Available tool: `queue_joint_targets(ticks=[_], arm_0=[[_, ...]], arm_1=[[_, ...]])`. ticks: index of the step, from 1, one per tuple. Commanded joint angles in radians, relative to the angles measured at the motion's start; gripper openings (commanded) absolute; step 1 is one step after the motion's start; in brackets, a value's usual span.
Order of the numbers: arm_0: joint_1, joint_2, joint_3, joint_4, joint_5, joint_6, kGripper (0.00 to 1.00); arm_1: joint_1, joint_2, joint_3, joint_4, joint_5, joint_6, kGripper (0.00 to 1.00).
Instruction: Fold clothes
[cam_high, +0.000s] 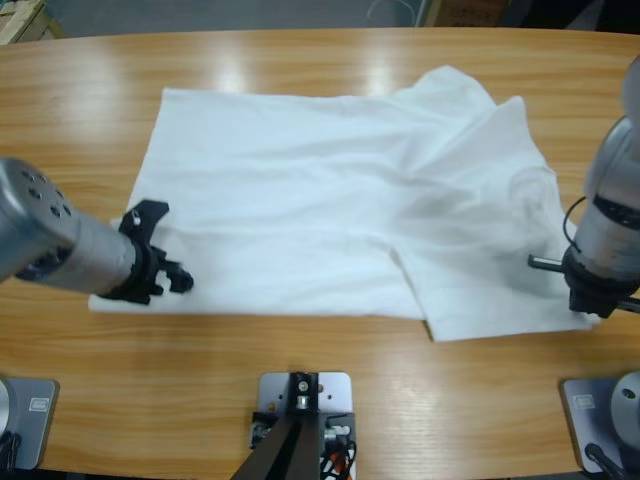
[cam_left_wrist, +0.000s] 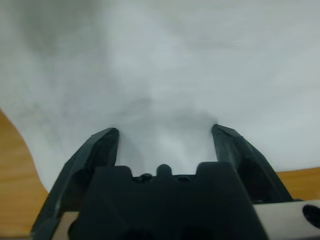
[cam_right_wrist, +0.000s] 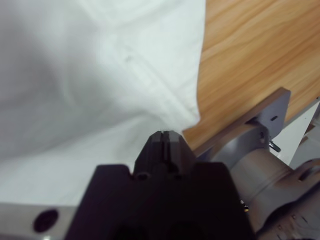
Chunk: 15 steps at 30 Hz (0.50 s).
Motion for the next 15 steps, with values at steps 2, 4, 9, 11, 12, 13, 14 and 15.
queue_joint_targets(ticks=[2,4,9,11,12,13,14,15], arm_0=[[-0.107,-0.006,0.06,0.093,0.015,-0.147,0.772],[-0.084,-0.075,0.038,0.108,0.056,-0.139,0.846],[0.096,-0.224,-0.042,0.108,0.06,-0.081,0.83],[0.145,-0.232,-0.068,0.104,0.056,-0.066,0.83],[0.166,-0.23,-0.071,0.096,0.055,-0.066,0.83],[0.187,-0.22,-0.071,0.079,0.055,-0.065,0.83],[0.212,-0.199,-0.071,0.059,0.053,-0.064,0.829],[0.238,-0.173,-0.072,0.03,0.053,-0.064,0.822]], arm_1=[[0.002,-0.213,-0.112,0.061,-0.071,-0.089,0.0],[0.002,-0.226,-0.165,0.068,-0.087,-0.147,0.0],[-0.063,-0.174,-0.344,0.069,-0.034,-0.398,0.314],[-0.075,-0.151,-0.372,0.07,-0.014,-0.411,0.368],[-0.074,-0.143,-0.372,0.056,-0.011,-0.411,0.348],[-0.074,-0.134,-0.368,0.028,-0.009,-0.421,0.209],[-0.075,-0.124,-0.362,-0.007,-0.013,-0.447,0.022],[-0.081,-0.109,-0.362,-0.038,-0.027,-0.483,0.0]])
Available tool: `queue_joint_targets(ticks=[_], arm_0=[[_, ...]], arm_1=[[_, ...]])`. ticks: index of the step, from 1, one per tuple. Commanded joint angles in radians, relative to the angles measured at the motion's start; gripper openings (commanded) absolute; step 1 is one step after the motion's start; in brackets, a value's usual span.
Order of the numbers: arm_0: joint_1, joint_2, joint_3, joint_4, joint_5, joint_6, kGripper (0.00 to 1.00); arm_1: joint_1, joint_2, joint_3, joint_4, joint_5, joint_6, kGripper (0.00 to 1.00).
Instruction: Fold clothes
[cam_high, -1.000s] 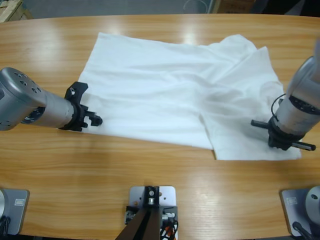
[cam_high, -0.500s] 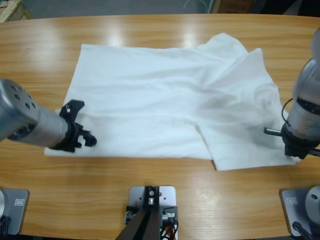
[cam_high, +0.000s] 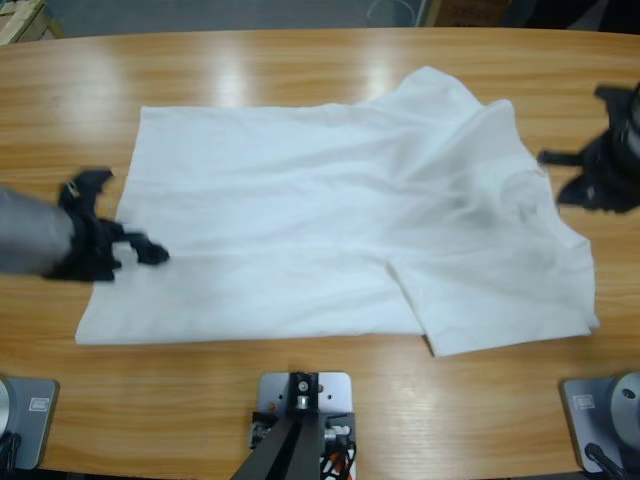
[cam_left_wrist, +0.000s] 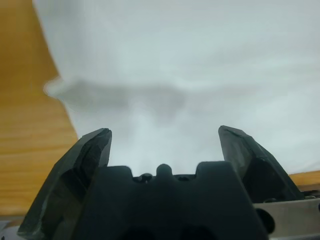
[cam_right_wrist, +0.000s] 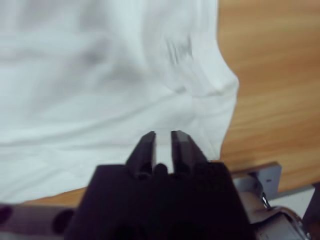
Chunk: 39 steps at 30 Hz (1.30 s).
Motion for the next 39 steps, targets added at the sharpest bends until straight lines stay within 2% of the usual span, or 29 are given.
queue_joint_targets(ticks=[1,4,6,7,8,9,10,11,14,16,19,21,23,26,29,38,39], arm_0=[[0.18,0.05,-0.029,-0.096,0.004,0.026,0.806],[0.266,0.108,-0.09,-0.157,0.0,0.029,0.634],[0.329,0.141,-0.152,-0.163,-0.017,0.027,0.602],[0.355,0.16,-0.18,-0.163,-0.024,0.033,0.609],[0.387,0.177,-0.204,-0.162,-0.026,0.064,0.693],[0.412,0.186,-0.214,-0.162,-0.026,0.109,0.816],[0.438,0.194,-0.221,-0.163,-0.03,0.169,0.921],[0.459,0.198,-0.224,-0.163,-0.039,0.215,0.954],[0.544,0.224,-0.223,-0.162,-0.138,0.358,0.968],[0.579,0.229,-0.225,-0.164,-0.185,0.437,0.973],[0.605,0.222,-0.237,-0.163,-0.191,0.521,0.973],[0.622,0.218,-0.242,-0.163,-0.201,0.524,0.973],[0.627,0.214,-0.243,-0.163,-0.218,0.524,0.97],[0.627,0.207,-0.24,-0.161,-0.246,0.523,0.964],[0.621,0.205,-0.235,-0.159,-0.247,0.519,0.964],[0.6,0.219,-0.214,-0.159,-0.248,0.512,0.964],[0.598,0.22,-0.213,-0.159,-0.248,0.512,0.964]], arm_1=[[-0.045,0.101,-0.028,-0.132,-0.004,-0.154,0.0],[-0.124,0.154,-0.121,-0.178,0.018,-0.262,0.0],[-0.168,0.218,-0.222,-0.174,0.038,-0.318,0.0],[-0.188,0.253,-0.288,-0.165,0.044,-0.339,0.171],[-0.213,0.298,-0.368,-0.127,0.064,-0.355,0.597],[-0.239,0.348,-0.455,-0.067,0.077,-0.369,0.883],[-0.268,0.397,-0.54,-0.004,0.079,-0.387,0.994],[-0.304,0.438,-0.61,0.046,0.1,-0.408,1.0],[-0.426,0.535,-0.759,0.111,0.226,-0.436,1.0],[-0.477,0.596,-0.848,0.133,0.235,-0.444,0.997],[-0.53,0.716,-1.0,0.172,0.369,-0.514,0.982],[-0.532,0.794,-1.079,0.202,0.422,-0.589,0.982],[-0.529,0.838,-1.093,0.206,0.431,-0.701,0.979],[-0.539,0.895,-1.106,0.206,0.484,-0.816,0.831],[-0.551,0.951,-1.124,0.207,0.496,-0.896,0.821],[-0.594,1.01,-1.138,0.218,0.567,-0.925,0.818],[-0.594,1.016,-1.14,0.218,0.573,-0.929,0.787]])
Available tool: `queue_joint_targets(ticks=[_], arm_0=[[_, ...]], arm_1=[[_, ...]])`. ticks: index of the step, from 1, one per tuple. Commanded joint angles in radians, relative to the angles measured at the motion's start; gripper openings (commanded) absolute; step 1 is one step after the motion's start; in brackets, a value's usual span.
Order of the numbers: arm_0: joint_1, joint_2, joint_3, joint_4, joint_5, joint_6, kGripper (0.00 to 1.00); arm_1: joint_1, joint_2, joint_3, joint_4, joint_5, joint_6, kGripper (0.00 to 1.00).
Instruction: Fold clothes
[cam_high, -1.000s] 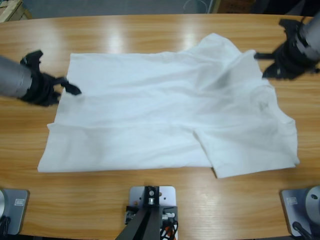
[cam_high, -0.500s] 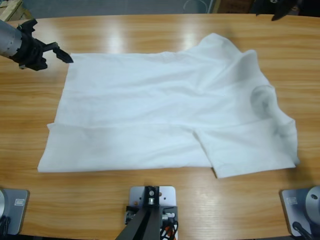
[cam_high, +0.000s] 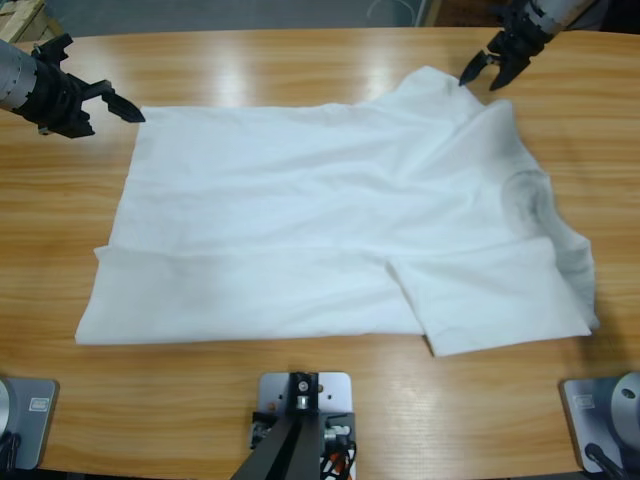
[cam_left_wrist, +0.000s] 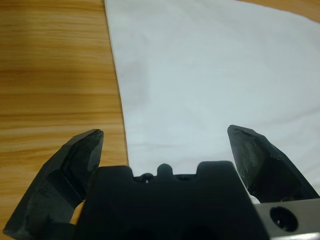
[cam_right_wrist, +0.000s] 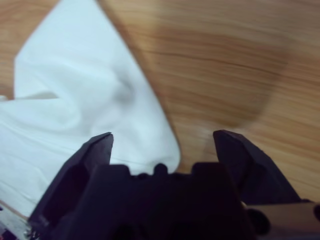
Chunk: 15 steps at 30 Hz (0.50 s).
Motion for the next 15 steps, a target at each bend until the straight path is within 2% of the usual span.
queue_joint_targets(ticks=[1,2,3,4,15], arm_0=[[-0.021,0.044,0.029,-0.007,-0.01,-0.002,0.964],[-0.022,0.044,0.03,-0.007,-0.01,-0.002,0.964],[-0.024,0.044,0.031,-0.007,-0.01,-0.002,0.964],[-0.026,0.044,0.035,-0.007,-0.01,-0.002,0.964],[-0.028,0.049,0.046,-0.007,-0.01,-0.006,0.964]], arm_1=[[-0.025,0.098,-0.016,0.014,0.067,-0.031,0.729],[-0.025,0.103,-0.018,0.014,0.075,-0.037,0.685],[-0.025,0.106,-0.018,0.015,0.082,-0.044,0.588],[-0.025,0.107,-0.017,0.018,0.083,-0.048,0.572],[-0.003,0.127,-0.015,0.04,0.108,-0.069,0.568]])
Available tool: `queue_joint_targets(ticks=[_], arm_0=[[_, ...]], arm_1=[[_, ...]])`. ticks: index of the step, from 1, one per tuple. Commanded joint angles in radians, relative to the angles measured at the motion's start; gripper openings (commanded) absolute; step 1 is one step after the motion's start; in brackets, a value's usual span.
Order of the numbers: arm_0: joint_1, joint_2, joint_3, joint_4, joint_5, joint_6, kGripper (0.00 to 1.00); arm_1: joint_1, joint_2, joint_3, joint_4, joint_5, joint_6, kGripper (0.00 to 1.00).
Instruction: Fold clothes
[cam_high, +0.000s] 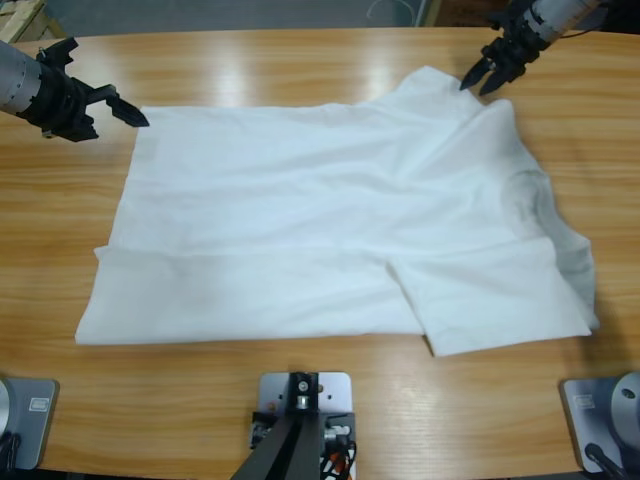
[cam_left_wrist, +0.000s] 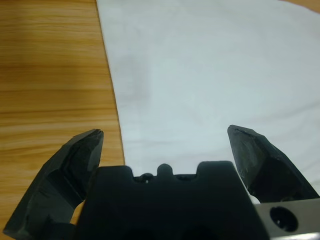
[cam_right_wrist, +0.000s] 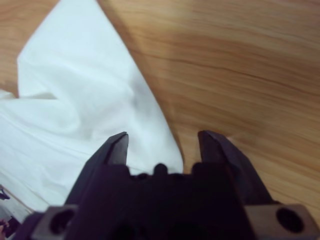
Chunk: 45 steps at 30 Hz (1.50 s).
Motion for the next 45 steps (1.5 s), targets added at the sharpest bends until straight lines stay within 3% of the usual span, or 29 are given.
queue_joint_targets(ticks=[1,6,8,10,13,14,16,30,34,45], arm_0=[[-0.011,0.05,0.039,-0.007,-0.01,-0.006,0.964],[-0.014,0.056,0.046,-0.008,-0.01,-0.006,0.964],[-0.014,0.058,0.048,-0.008,-0.01,-0.006,0.964],[-0.014,0.061,0.048,-0.008,-0.01,-0.006,0.964],[-0.015,0.066,0.047,-0.008,-0.01,-0.006,0.964],[-0.015,0.067,0.047,-0.008,-0.01,-0.005,0.964],[-0.019,0.067,0.047,-0.008,-0.01,-0.004,0.964],[-0.03,0.066,0.075,-0.008,-0.011,0.003,0.964],[-0.034,0.055,0.085,-0.008,-0.011,0.003,0.964],[0.0,0.042,0.085,-0.011,-0.005,-0.051,0.967]], arm_1=[[0.016,0.09,0.008,0.028,0.036,-0.022,0.568],[0.025,0.099,0.008,0.034,0.046,-0.028,0.563],[0.027,0.102,0.008,0.034,0.06,-0.032,0.476],[0.034,0.107,0.008,0.039,0.061,-0.036,0.471],[0.038,0.11,0.009,0.047,0.059,-0.049,0.286],[0.038,0.111,0.009,0.049,0.058,-0.054,0.146],[0.038,0.112,0.008,0.049,0.055,-0.056,0.004],[0.075,-0.001,-0.132,0.049,0.028,-0.099,0.0],[0.104,-0.018,-0.207,0.058,-0.023,-0.099,0.0],[0.109,-0.054,-0.141,0.074,-0.183,-0.059,0.0]])
